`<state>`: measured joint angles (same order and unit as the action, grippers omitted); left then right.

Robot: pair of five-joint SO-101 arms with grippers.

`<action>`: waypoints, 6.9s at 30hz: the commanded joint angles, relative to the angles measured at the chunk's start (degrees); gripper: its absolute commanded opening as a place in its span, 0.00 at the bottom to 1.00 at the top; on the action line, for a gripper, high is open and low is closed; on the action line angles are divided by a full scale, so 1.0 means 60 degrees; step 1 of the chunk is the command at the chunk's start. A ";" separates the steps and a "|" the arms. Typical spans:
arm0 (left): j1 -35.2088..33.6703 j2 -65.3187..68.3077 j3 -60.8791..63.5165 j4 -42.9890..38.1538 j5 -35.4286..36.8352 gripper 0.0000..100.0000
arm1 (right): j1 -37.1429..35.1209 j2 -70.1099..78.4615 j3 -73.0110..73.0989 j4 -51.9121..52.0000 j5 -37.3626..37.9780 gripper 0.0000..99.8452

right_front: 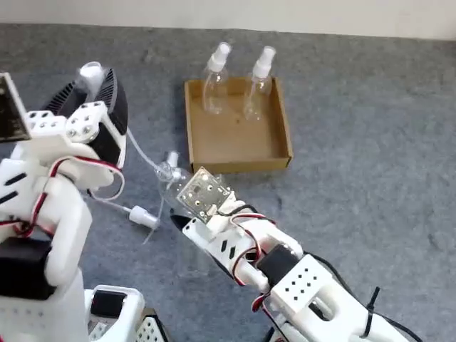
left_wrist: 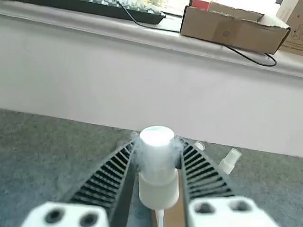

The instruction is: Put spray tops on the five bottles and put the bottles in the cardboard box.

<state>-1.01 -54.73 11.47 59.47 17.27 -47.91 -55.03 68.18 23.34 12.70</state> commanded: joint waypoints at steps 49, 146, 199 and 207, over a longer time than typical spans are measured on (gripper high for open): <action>0.1692 -0.0110 0.3949 0.0718 -0.0029 0.00 | 0.0711 -0.0271 -0.0432 -0.0242 -0.1832 0.00; 0.0168 -0.0022 0.6586 -0.0249 -0.0762 0.22 | 1.1553 0.5985 -0.2689 0.3245 0.2432 0.22; 0.0168 -0.0007 0.6571 -0.0293 -0.1011 0.22 | 1.0000 0.0081 -0.4286 0.6484 0.2930 0.00; 0.0930 0.0212 0.5751 -0.0234 -0.2799 0.22 | 1.1465 -0.0447 -0.4242 0.6498 0.2725 0.00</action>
<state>0.57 -54.73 51.21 59.12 6.37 14.68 -57.41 43.38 62.64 29.67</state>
